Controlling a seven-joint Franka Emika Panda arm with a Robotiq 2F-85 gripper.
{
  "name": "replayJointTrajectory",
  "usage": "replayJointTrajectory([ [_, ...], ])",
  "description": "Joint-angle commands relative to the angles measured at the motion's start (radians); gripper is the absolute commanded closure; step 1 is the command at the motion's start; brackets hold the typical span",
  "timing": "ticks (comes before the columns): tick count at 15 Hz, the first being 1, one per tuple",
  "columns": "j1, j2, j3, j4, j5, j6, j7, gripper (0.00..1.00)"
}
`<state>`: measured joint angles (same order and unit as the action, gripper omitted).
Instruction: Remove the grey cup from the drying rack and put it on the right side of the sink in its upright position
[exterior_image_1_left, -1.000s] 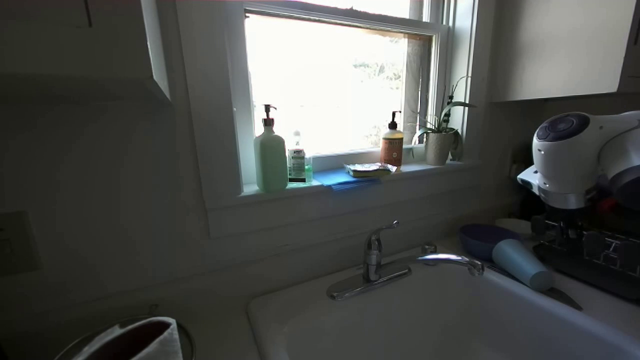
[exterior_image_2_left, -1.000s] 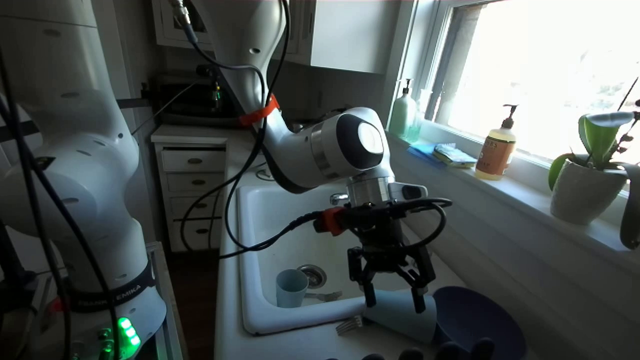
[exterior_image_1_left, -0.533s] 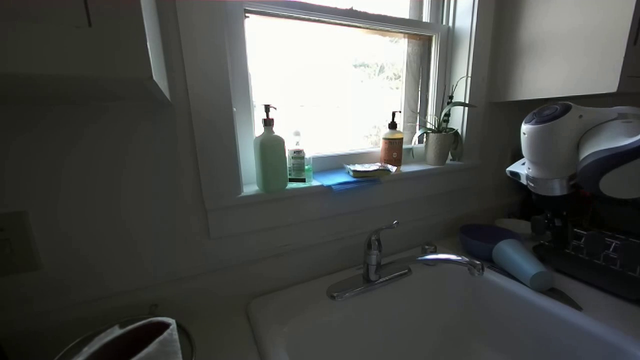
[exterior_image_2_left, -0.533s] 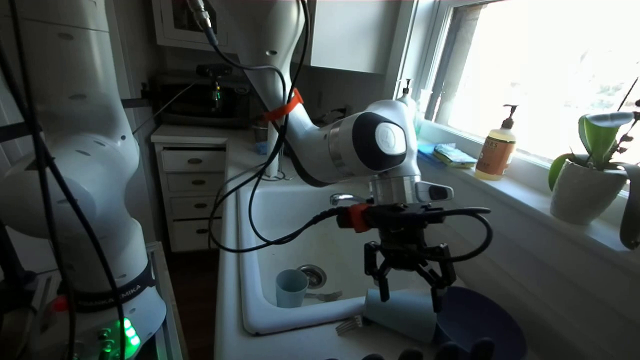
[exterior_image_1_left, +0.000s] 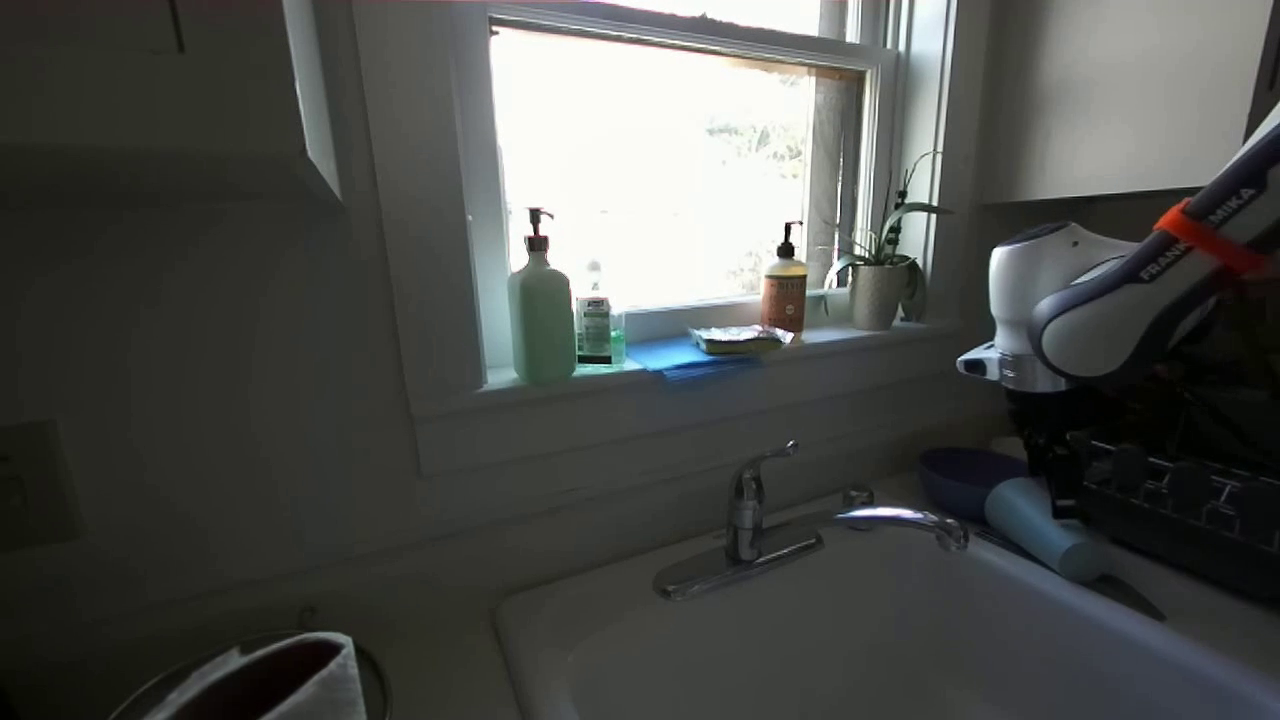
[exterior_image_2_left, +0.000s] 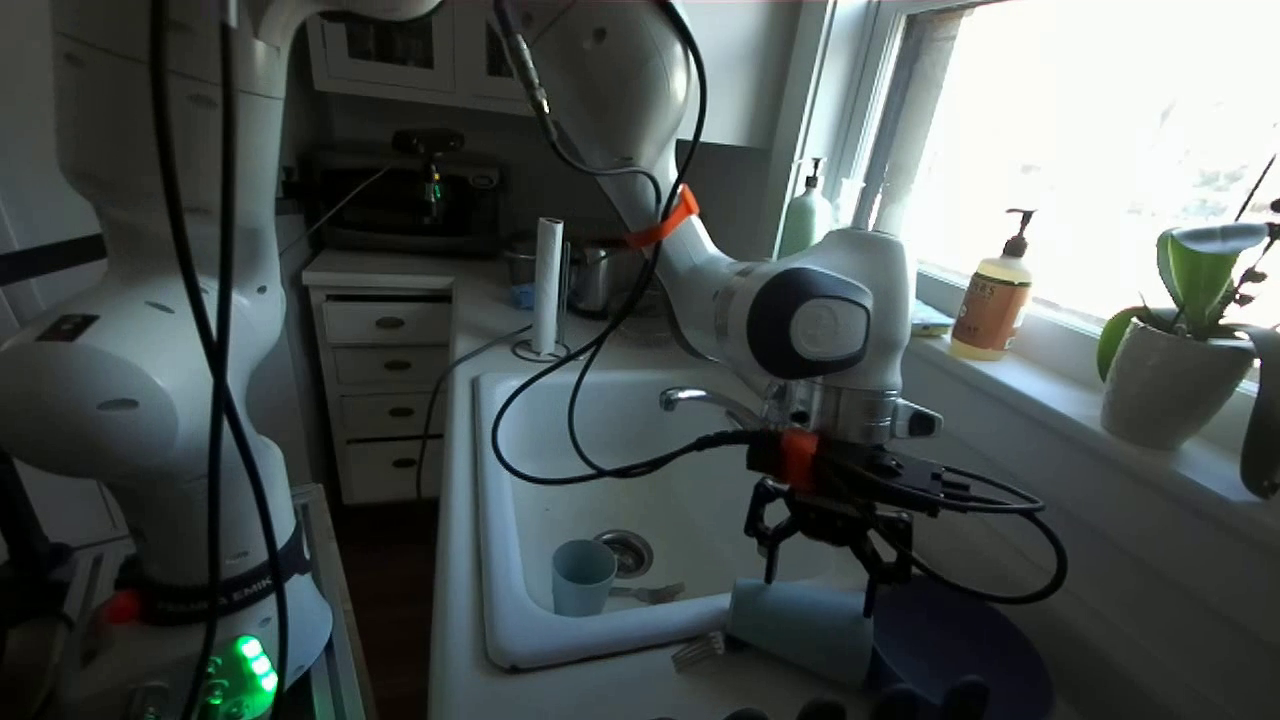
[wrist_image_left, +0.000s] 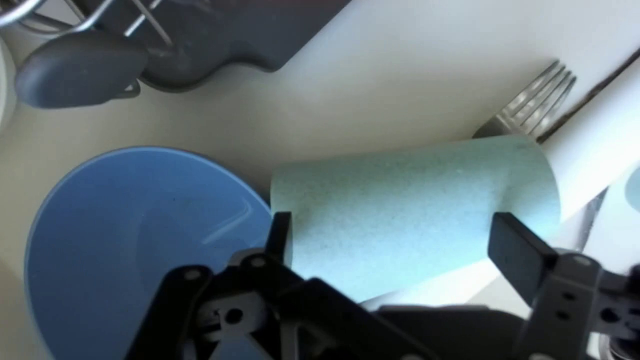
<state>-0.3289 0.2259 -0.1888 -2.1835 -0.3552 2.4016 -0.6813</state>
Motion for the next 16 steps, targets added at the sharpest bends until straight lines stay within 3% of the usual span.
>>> replayJointTrajectory([
  [1,-0.027,0.048,-0.004,0.132,0.094,-0.105,-0.187,0.0],
  [5,-0.037,0.098,-0.024,0.236,0.087,-0.205,-0.278,0.0],
  [13,-0.071,0.229,0.01,0.401,0.188,-0.379,-0.564,0.0],
  [15,-0.074,0.25,0.014,0.434,0.197,-0.413,-0.61,0.07],
  [16,-0.075,0.259,0.015,0.45,0.199,-0.436,-0.631,0.05],
])
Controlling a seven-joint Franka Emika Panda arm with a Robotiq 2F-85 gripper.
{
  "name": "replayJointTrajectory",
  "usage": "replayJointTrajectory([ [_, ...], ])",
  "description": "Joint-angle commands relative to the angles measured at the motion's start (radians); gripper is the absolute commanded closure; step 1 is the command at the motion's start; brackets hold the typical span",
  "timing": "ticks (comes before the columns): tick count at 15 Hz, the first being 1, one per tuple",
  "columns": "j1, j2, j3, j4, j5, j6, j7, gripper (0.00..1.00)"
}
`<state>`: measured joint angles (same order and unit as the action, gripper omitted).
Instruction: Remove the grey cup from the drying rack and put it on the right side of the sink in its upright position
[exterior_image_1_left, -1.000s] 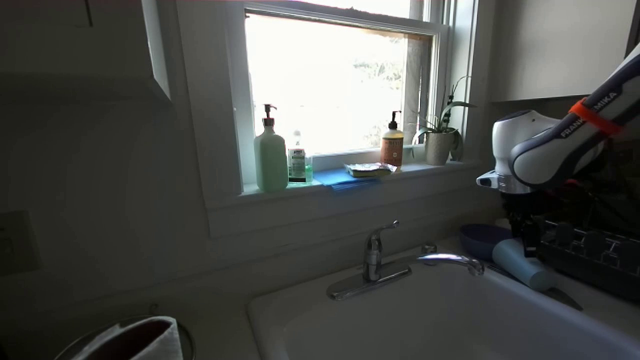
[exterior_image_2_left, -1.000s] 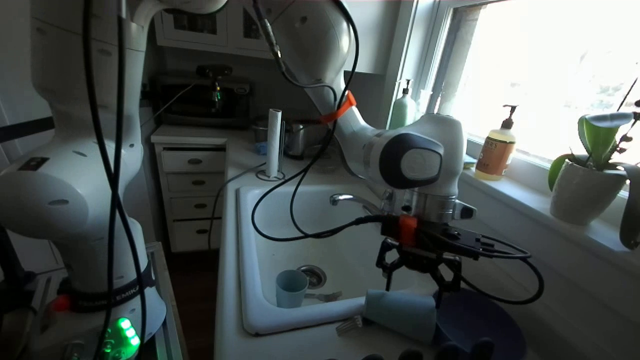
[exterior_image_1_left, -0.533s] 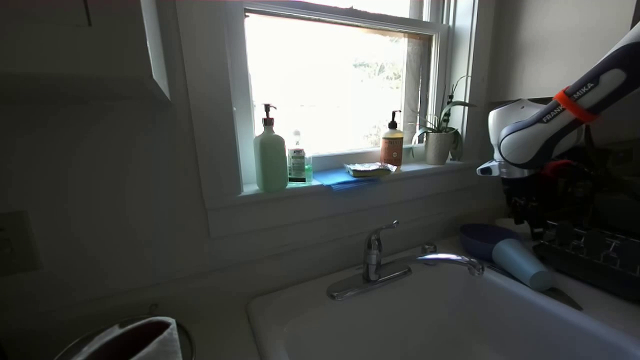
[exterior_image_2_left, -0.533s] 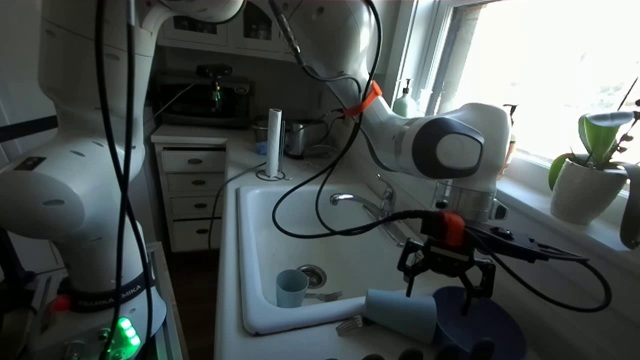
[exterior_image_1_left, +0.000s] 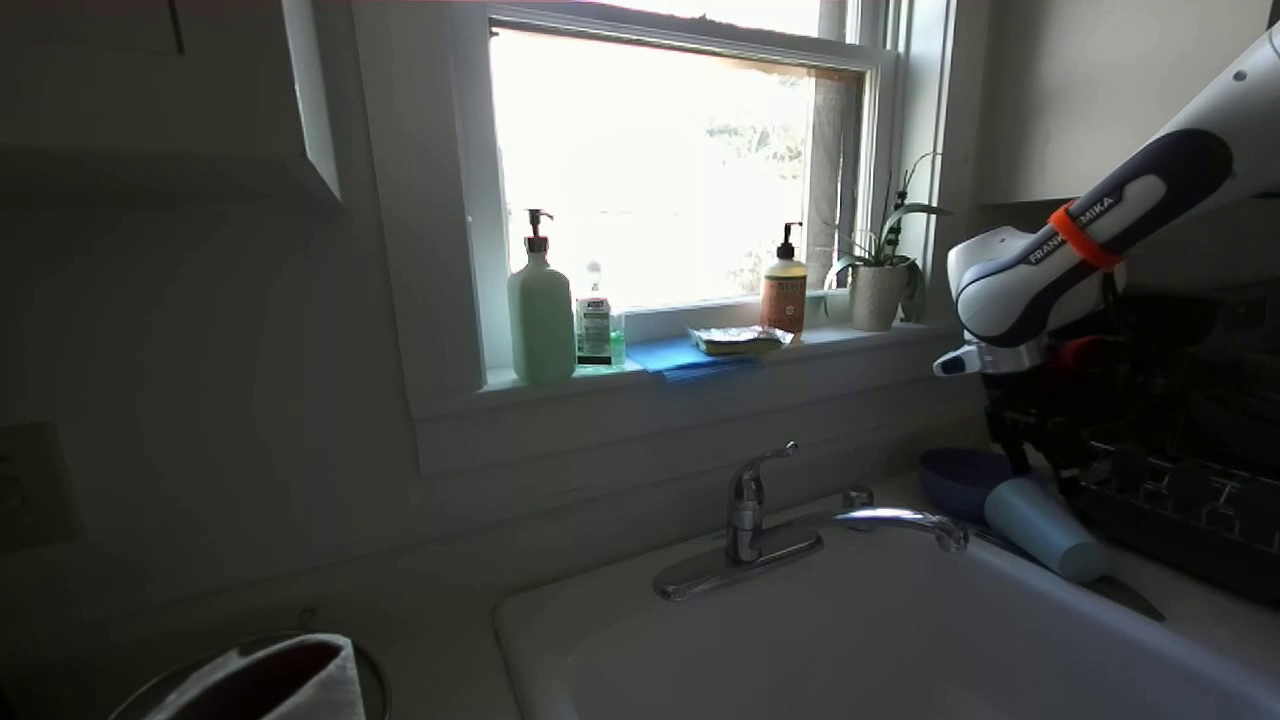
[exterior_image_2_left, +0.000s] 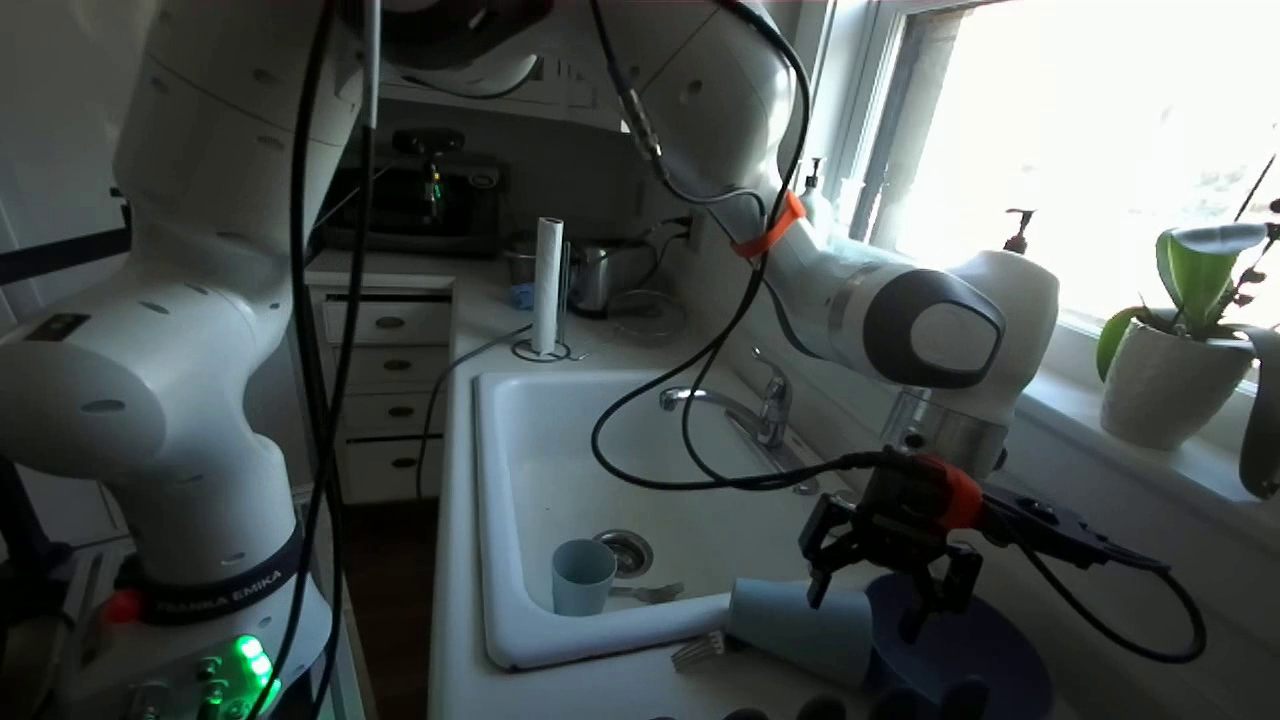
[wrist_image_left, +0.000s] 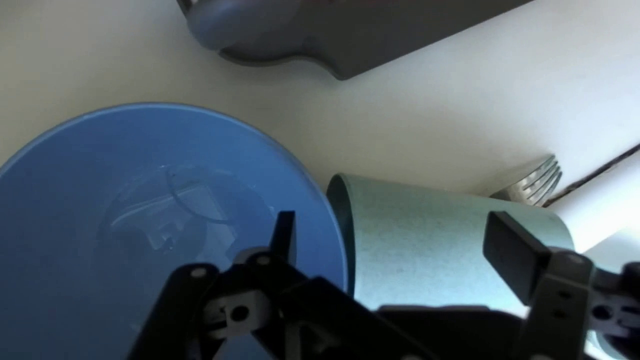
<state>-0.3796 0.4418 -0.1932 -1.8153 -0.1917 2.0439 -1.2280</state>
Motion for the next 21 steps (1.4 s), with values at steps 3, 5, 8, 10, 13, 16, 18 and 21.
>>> replayJointTrajectory([
  [3,-0.023,0.074,0.019,0.135,0.035,-0.16,-0.129,0.08],
  [5,-0.028,0.091,0.022,0.167,0.042,-0.206,-0.164,0.16],
  [8,-0.035,0.119,0.025,0.209,0.058,-0.251,-0.195,0.08],
  [10,-0.04,0.135,0.029,0.232,0.072,-0.27,-0.207,0.08],
  [13,-0.046,0.156,0.032,0.258,0.087,-0.282,-0.216,0.14],
  [16,-0.05,0.174,0.038,0.281,0.097,-0.302,-0.233,0.21],
  [18,-0.051,0.182,0.04,0.296,0.101,-0.317,-0.241,0.44],
  [21,-0.052,0.189,0.04,0.317,0.101,-0.339,-0.251,0.61],
])
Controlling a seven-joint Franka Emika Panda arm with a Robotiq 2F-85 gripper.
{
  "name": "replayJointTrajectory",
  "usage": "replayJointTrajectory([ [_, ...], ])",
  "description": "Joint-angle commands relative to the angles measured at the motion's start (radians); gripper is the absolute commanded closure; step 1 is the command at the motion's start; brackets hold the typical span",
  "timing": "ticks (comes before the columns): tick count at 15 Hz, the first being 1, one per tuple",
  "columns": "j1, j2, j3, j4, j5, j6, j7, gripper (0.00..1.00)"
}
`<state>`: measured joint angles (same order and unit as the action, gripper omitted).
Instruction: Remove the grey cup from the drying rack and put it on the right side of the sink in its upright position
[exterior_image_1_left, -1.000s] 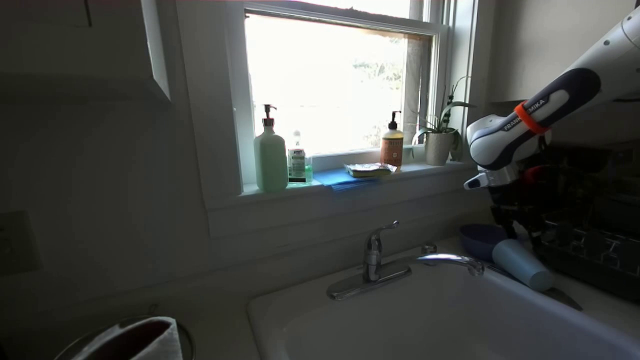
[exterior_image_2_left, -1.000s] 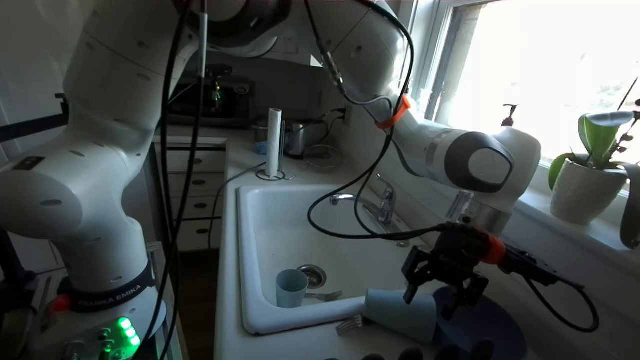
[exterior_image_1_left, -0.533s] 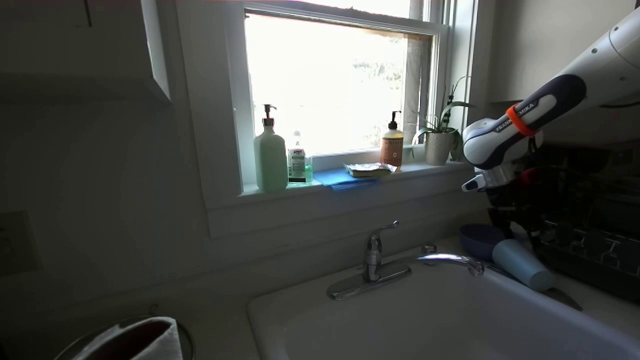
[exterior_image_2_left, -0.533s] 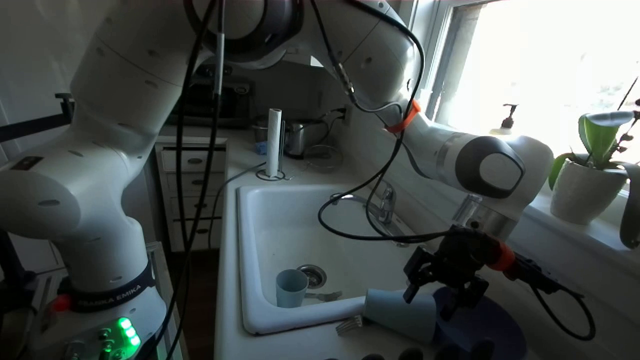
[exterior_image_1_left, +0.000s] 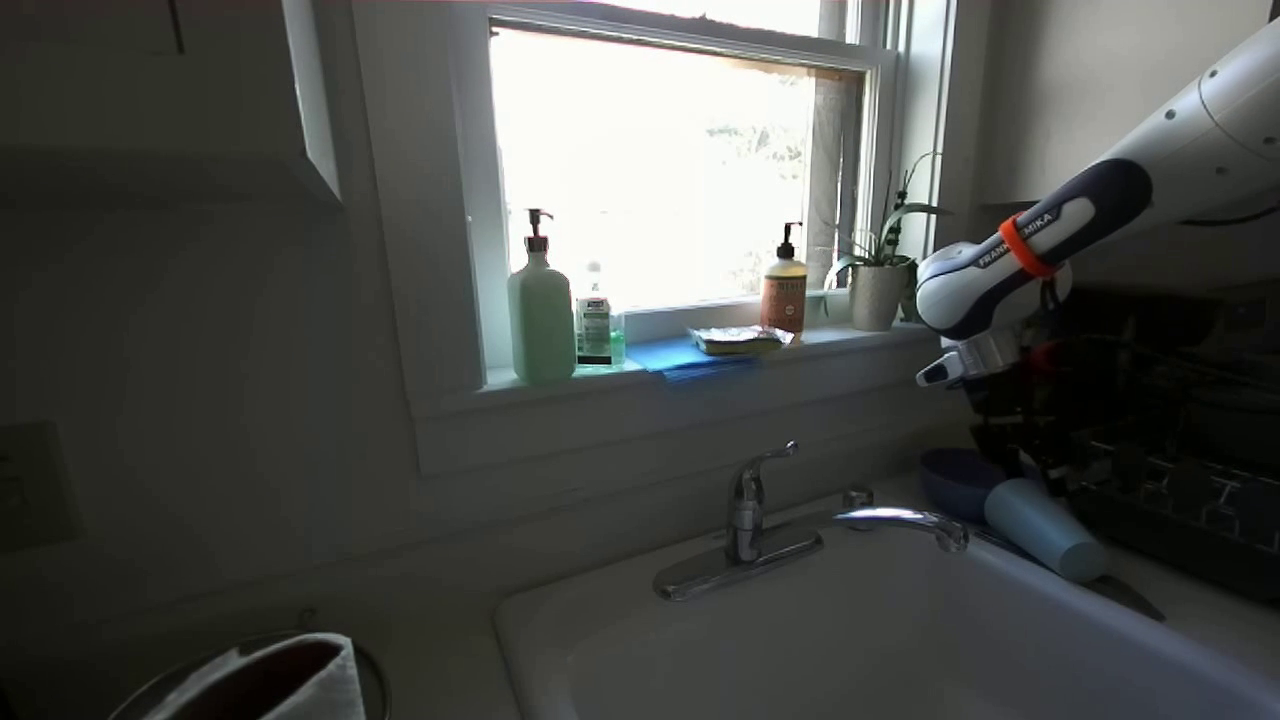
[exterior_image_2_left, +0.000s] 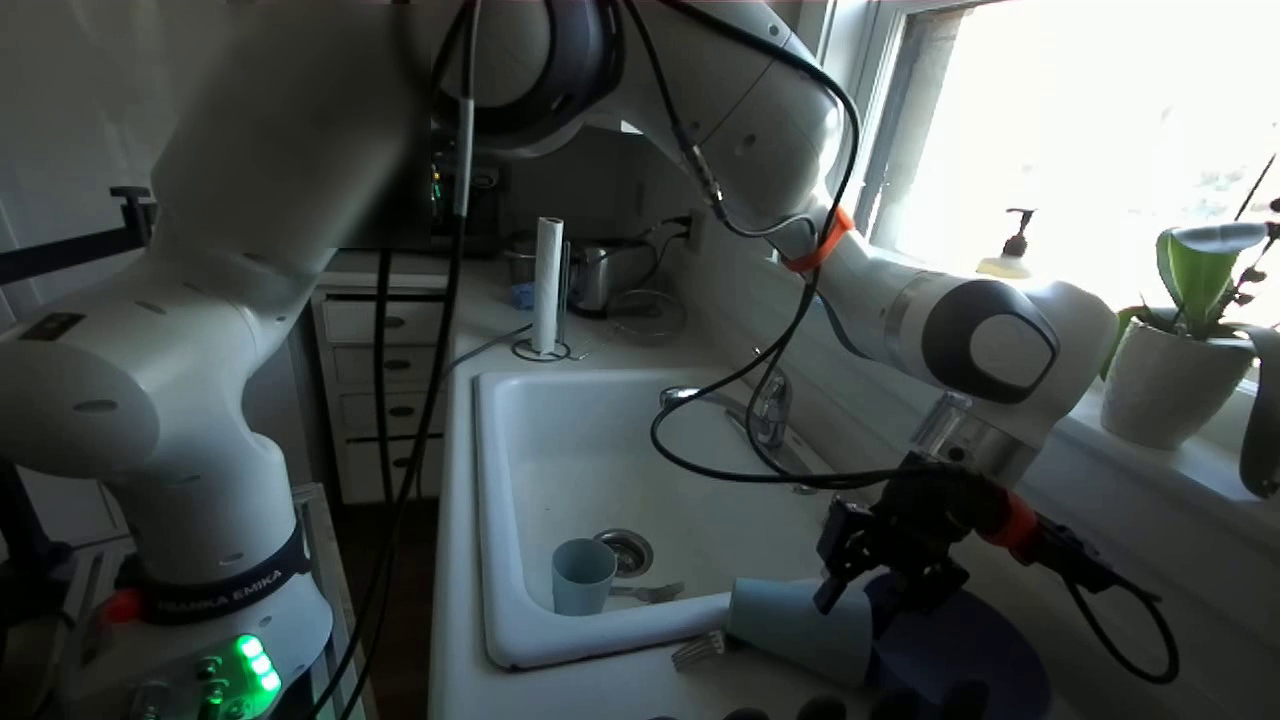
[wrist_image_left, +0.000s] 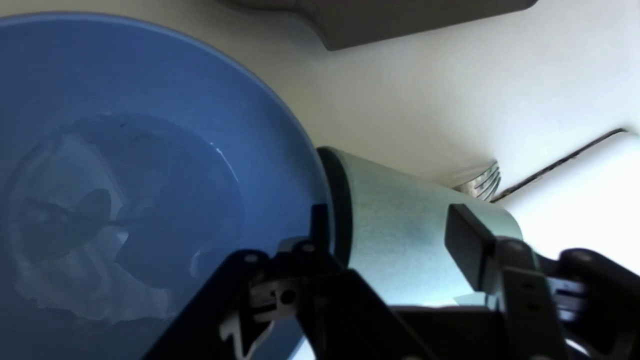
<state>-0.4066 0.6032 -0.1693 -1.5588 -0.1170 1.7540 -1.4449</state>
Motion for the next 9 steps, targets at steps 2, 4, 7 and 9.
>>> replayJointTrajectory([
  [2,-0.024,0.03,0.013,0.07,0.024,-0.053,-0.03,0.76],
  [4,-0.024,0.037,0.011,0.084,0.021,-0.063,-0.023,0.89],
  [7,-0.027,0.036,0.009,0.102,0.019,-0.091,-0.023,0.94],
  [9,-0.021,0.017,0.004,0.087,0.008,-0.1,-0.011,0.94],
])
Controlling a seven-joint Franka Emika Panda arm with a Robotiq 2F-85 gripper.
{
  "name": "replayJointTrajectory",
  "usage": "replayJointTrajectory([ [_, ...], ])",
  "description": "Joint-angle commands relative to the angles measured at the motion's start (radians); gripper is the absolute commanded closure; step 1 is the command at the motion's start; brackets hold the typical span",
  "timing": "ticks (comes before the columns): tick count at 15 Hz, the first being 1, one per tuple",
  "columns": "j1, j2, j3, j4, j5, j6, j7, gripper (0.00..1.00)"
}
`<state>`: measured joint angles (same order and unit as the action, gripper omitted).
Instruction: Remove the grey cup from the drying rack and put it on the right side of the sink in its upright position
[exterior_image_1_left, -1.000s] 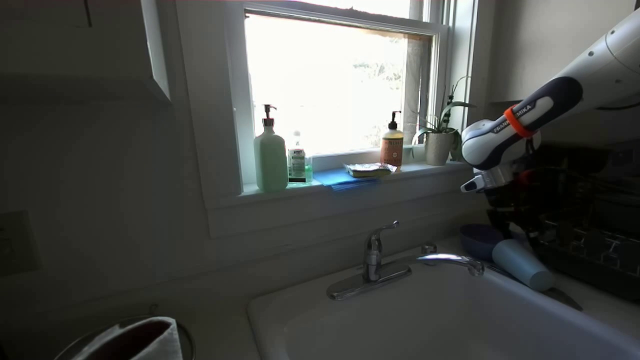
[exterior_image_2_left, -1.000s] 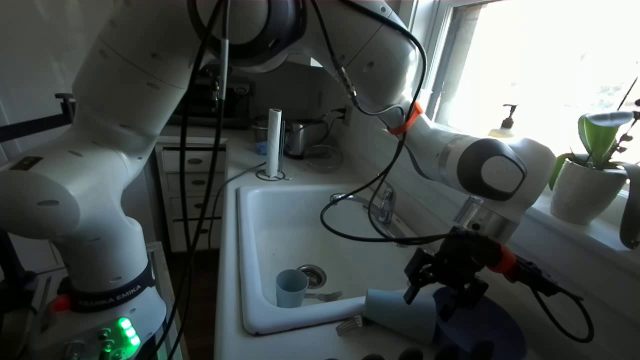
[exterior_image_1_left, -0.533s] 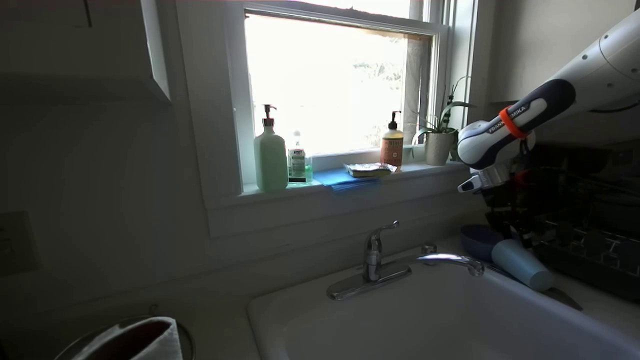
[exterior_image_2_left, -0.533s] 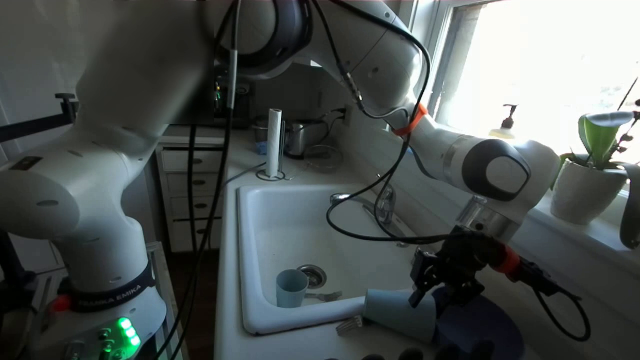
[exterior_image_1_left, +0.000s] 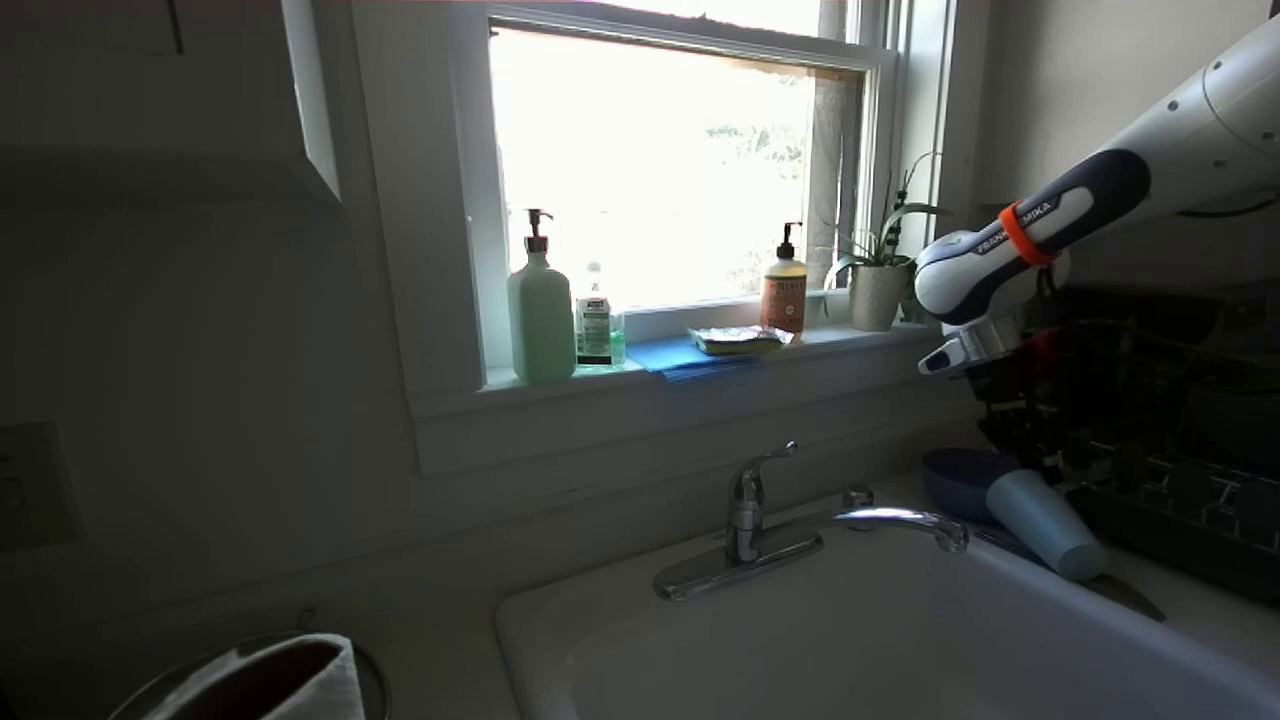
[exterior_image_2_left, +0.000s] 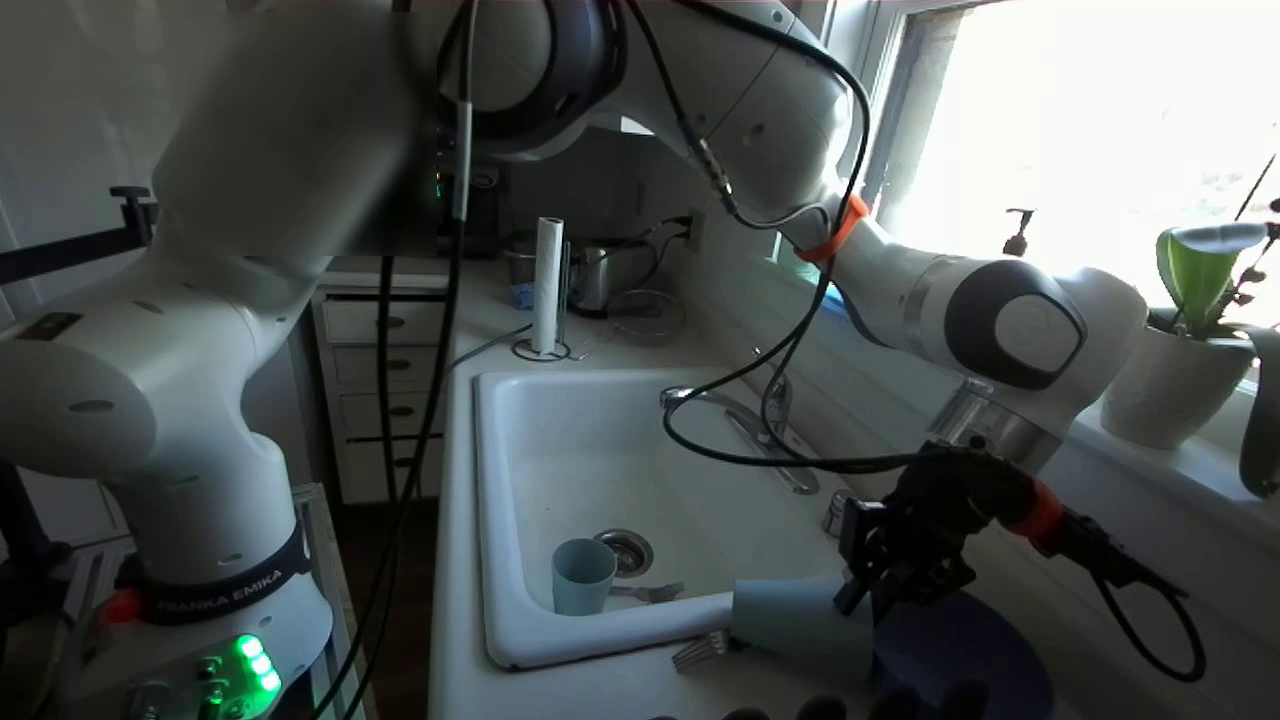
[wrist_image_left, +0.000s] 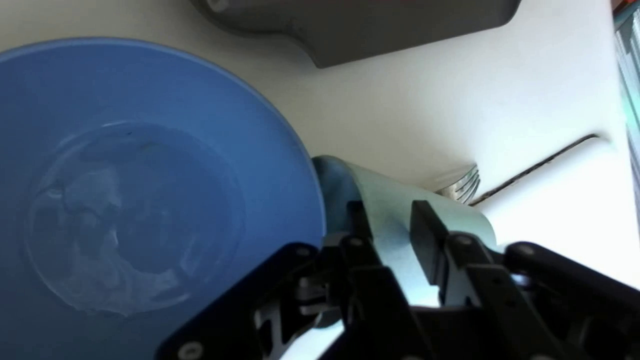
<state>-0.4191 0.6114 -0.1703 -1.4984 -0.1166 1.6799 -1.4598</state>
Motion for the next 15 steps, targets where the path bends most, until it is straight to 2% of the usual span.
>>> replayJointTrajectory([
  [1,-0.003,-0.004,0.002,0.011,-0.001,-0.018,0.014,0.93],
  [8,0.015,-0.11,0.003,-0.103,-0.032,-0.033,-0.004,0.96],
  [15,0.056,-0.288,-0.001,-0.314,-0.052,-0.003,0.009,1.0],
])
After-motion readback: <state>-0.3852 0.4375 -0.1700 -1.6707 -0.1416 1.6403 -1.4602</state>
